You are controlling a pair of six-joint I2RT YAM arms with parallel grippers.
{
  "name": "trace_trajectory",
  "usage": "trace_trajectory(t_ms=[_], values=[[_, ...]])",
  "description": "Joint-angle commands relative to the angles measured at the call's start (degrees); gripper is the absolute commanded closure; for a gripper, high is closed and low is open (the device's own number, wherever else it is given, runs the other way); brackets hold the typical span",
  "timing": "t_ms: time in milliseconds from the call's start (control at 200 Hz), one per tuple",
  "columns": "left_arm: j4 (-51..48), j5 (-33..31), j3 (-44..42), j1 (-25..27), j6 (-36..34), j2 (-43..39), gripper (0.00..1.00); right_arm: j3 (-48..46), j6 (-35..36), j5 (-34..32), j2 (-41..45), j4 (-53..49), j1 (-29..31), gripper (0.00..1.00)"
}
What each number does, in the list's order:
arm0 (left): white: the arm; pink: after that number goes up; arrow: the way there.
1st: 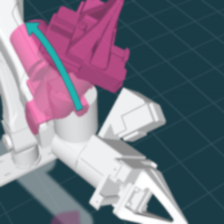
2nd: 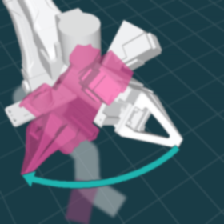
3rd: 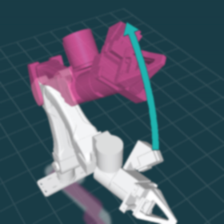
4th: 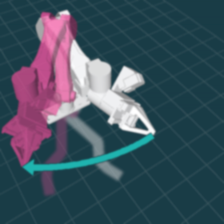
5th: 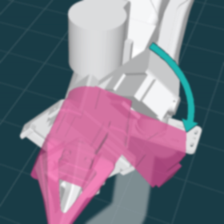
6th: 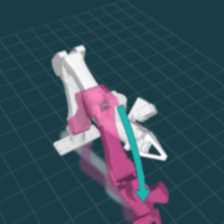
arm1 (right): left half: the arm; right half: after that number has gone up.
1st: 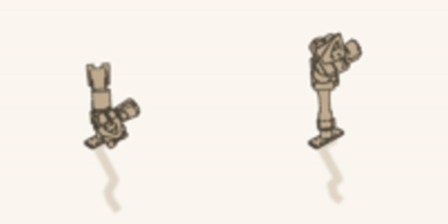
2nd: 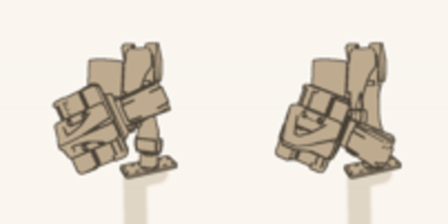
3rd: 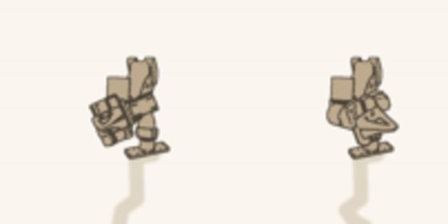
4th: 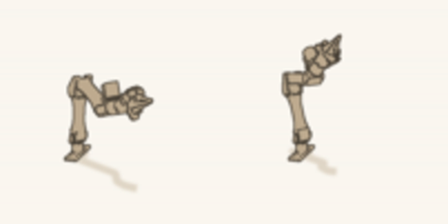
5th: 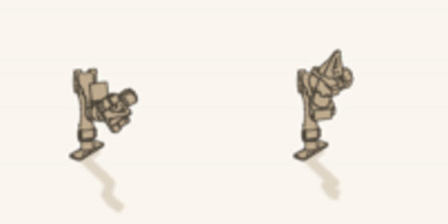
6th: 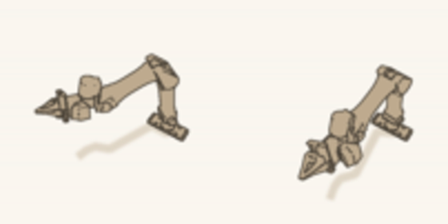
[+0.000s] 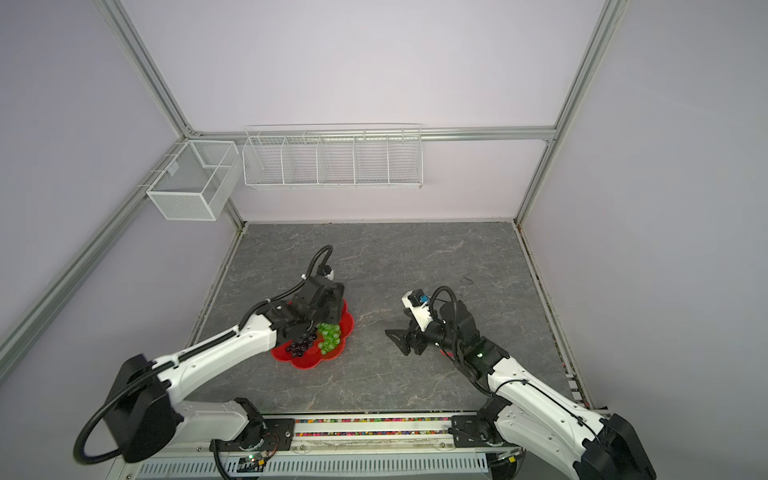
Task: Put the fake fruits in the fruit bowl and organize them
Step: 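Close the left gripper on the avocado and lift it toward the bowl, then lower the avocado into the bowl and open the left gripper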
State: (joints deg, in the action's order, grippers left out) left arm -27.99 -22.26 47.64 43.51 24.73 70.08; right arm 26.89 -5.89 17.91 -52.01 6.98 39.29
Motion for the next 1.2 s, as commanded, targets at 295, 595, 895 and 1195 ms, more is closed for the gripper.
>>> trace_trajectory(t_ms=[295, 595, 895, 1195], values=[[-22.60, -11.13, -3.80, -10.50, 16.54, -5.93, 0.58, 1.69, 2.90, 0.00, -0.98, 0.64, 2.45, 0.12], [-13.85, -6.13, -3.98, -13.70, 12.42, 3.79, 0.57, 1.79, 3.25, -0.98, -0.73, -0.18, 2.40, 0.12], [-14.68, -5.69, -2.51, -13.80, 12.71, 7.81, 0.38, 1.76, 3.21, -0.95, -0.58, 0.02, 2.44, 0.12], [-17.76, -4.78, 2.00, -13.49, 11.34, 4.30, 0.28, 1.89, 3.62, -2.62, -0.69, -0.26, 2.45, 0.12]])
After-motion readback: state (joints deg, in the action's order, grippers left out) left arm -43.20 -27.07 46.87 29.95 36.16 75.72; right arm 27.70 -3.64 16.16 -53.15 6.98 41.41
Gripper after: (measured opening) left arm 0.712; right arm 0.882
